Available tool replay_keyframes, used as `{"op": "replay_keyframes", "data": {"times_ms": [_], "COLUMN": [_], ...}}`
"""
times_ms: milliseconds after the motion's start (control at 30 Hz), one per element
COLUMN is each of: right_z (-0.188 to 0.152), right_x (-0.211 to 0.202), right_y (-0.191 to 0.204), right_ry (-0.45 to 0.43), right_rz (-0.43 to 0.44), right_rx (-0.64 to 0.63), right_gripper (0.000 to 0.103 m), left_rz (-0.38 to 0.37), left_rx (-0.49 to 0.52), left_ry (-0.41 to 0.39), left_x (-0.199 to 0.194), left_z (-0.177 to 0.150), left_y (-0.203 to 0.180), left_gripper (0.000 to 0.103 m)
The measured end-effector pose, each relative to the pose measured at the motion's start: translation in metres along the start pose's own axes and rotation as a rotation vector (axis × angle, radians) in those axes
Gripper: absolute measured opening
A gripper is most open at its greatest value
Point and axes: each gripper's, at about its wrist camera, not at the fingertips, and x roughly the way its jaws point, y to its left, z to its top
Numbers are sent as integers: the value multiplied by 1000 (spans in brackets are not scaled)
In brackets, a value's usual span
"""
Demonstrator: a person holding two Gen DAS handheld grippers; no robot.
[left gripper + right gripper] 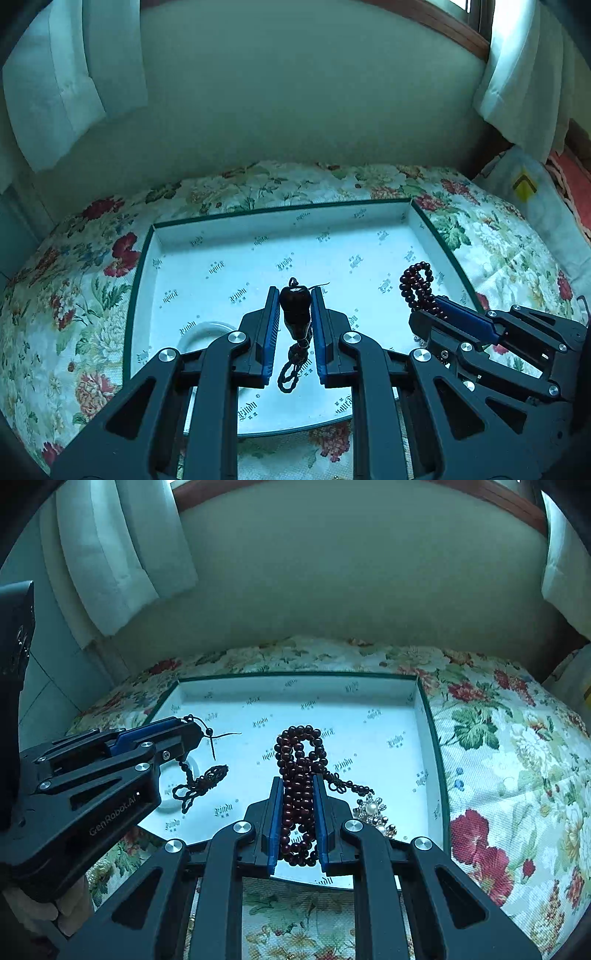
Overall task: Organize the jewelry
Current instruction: 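Carry the pendant and bracelet into the tray and open both grippers, then move the right gripper to the red tassel charm and close on it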
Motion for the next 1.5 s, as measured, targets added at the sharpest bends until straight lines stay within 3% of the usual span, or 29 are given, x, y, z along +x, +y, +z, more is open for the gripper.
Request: {"op": "replay_keyframes", "data": {"times_ms": [200, 567, 667, 733, 767, 800, 833, 1100, 1300, 1500], "right_z": [-15, -23, -23, -22, -21, -21, -21, -15, -14, -33], "right_x": [26, 41, 41, 42, 42, 41, 40, 19, -18, -44], "right_y": [-3, -5, -5, -5, -6, -6, -7, -5, -7, -14], "right_ry": [67, 102, 102, 104, 104, 101, 96, 53, -5, 5], "right_rz": [-8, -13, -14, -13, -11, -8, -13, -21, -13, -25], "right_rx": [1, -9, -9, -6, -4, 0, 2, -3, 5, 17], "right_gripper": [16, 17, 18, 20, 24, 37, 40, 41, 41, 41], "left_rz": [17, 54, 56, 61, 54, 44, 42, 18, 27, 31], "left_rx": [18, 48, 50, 47, 42, 38, 37, 14, 12, -25], "left_ry": [70, 107, 101, 102, 105, 106, 106, 80, 52, 60], "left_x": [35, 55, 56, 56, 56, 55, 54, 32, -1, -32], "left_z": [-16, -30, -30, -29, -29, -29, -30, -23, -23, -46], "left_y": [-3, -3, -1, 0, 2, 3, 3, 9, 15, 29], "left_gripper": [17, 17, 22, 37, 40, 44, 46, 66, 68, 68]}}
